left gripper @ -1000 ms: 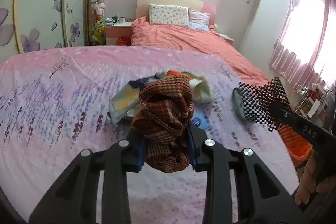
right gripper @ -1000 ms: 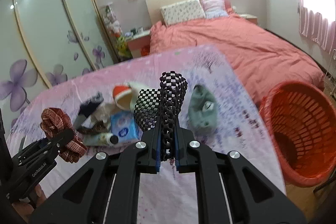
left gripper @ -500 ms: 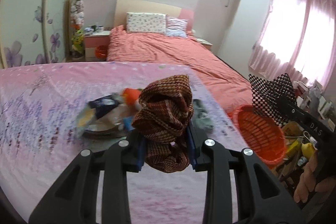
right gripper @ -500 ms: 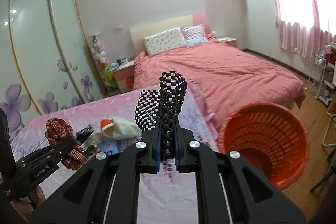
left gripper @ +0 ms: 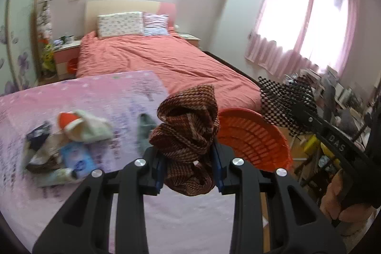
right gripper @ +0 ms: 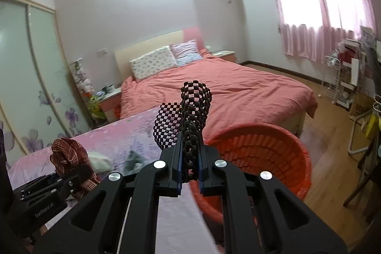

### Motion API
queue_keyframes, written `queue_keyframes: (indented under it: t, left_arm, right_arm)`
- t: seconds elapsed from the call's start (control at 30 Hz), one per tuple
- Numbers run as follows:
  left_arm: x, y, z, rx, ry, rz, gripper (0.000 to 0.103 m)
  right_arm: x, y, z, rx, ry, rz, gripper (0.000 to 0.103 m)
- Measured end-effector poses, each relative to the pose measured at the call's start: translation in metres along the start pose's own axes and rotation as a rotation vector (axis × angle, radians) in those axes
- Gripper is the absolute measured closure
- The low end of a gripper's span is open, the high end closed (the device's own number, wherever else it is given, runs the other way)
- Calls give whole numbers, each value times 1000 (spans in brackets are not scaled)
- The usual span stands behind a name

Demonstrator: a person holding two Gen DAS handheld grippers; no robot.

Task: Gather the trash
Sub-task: 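Carry the plaid cloth and beaded mat to the orange basket and release both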

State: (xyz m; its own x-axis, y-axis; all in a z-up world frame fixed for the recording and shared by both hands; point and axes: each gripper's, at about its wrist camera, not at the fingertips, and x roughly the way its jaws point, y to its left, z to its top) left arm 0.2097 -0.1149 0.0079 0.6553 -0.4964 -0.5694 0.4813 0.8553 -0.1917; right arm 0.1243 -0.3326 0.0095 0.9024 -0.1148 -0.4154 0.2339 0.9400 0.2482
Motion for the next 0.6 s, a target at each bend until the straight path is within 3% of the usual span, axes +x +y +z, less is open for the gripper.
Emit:
queue_keyframes:
  t: [0.47, 0.6]
  left_arm:
    - [107, -81, 12, 88, 116, -143, 69]
    - [141, -96, 12, 106, 157, -156, 61]
  right_arm:
    - [42, -80, -7, 146, 64, -92, 93]
    - [51, -94, -9, 172, 78, -105, 92]
